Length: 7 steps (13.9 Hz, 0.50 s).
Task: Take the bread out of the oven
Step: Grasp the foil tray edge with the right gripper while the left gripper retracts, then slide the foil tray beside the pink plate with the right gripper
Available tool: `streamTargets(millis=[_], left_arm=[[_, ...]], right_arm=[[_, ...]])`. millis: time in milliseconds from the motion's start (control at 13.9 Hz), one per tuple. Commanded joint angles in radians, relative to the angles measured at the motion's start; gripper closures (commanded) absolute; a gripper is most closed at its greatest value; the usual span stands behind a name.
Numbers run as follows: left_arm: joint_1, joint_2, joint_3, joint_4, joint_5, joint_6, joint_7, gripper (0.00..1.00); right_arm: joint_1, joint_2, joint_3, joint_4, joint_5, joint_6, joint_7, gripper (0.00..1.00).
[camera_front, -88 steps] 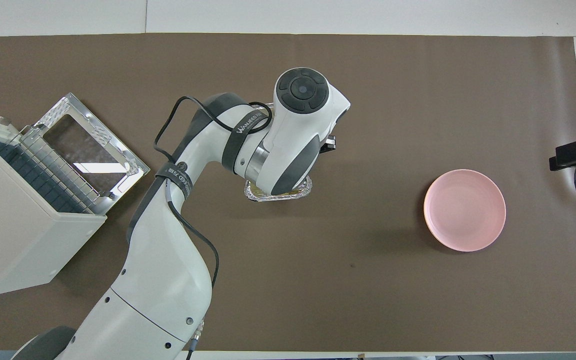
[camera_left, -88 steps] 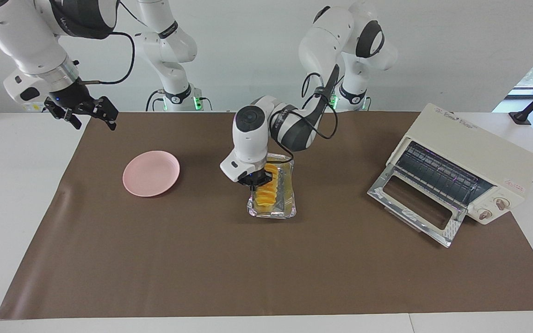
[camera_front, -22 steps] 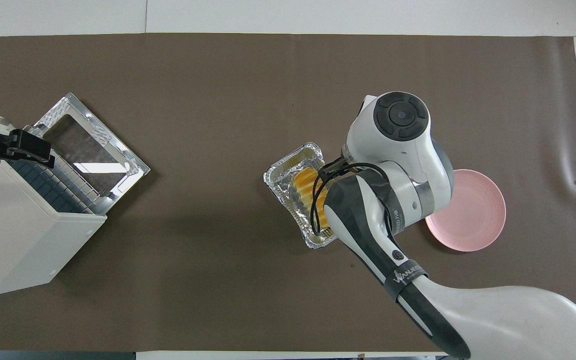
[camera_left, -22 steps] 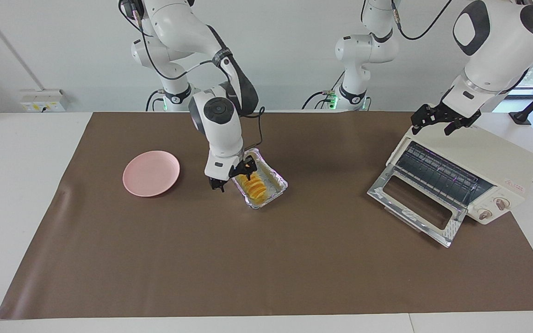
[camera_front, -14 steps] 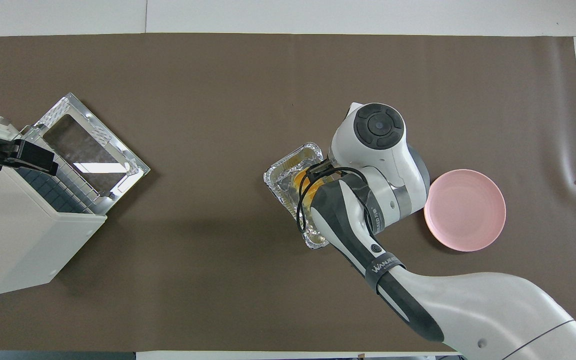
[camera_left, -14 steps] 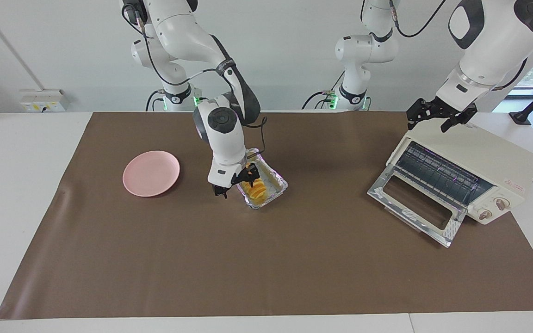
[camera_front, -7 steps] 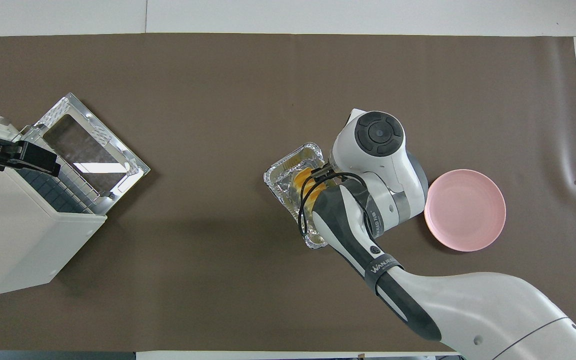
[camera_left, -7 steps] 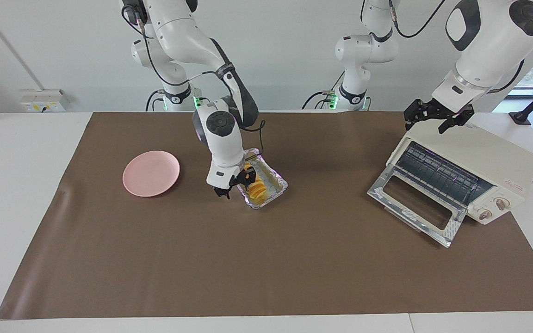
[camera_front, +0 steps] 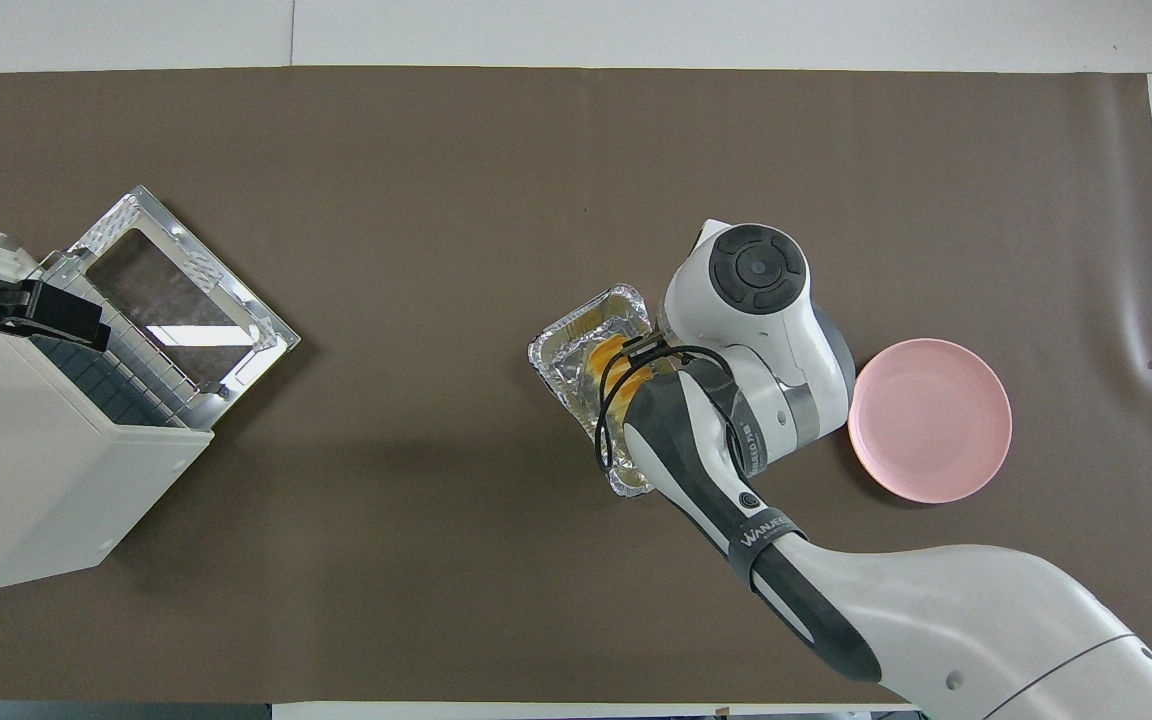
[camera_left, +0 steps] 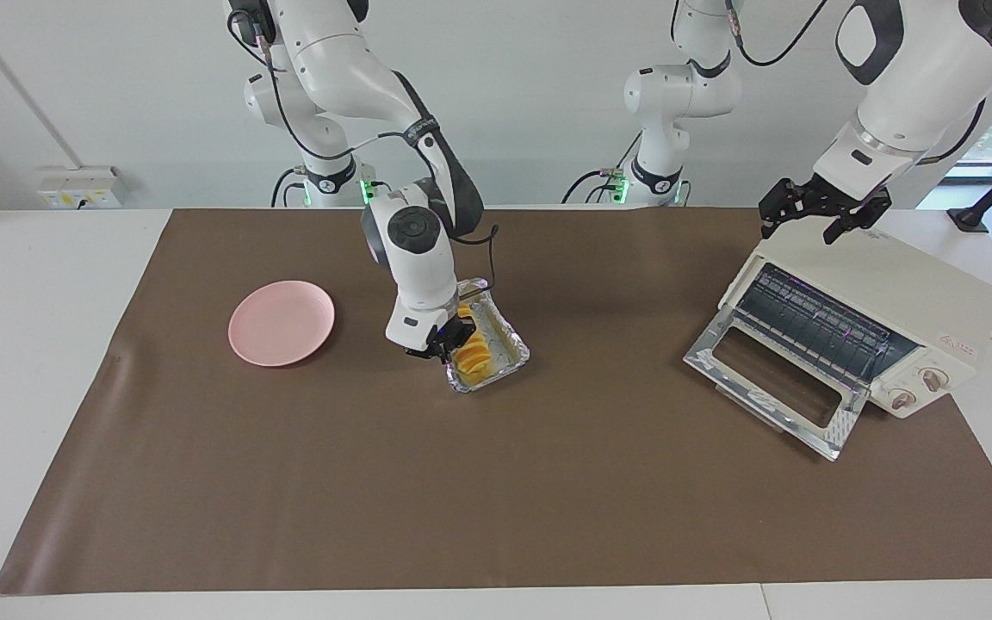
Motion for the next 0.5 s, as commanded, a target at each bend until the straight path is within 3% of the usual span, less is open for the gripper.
streamTargets(millis=[0,432], left_arm=[[0.015,-0.026,-0.011,-0.029,0.007,0.018,0.014,0.00],[0.015,-0.026,-0.011,-0.030,0.007,0.018,0.013,0.00]], right_arm=[[-0.008,-0.020,0.003,-0.021,0.006,0.024,0.017,1.00],[-0.219,-0.052,0.003,0.083,0.059,-0.065,-0.133,1.00]])
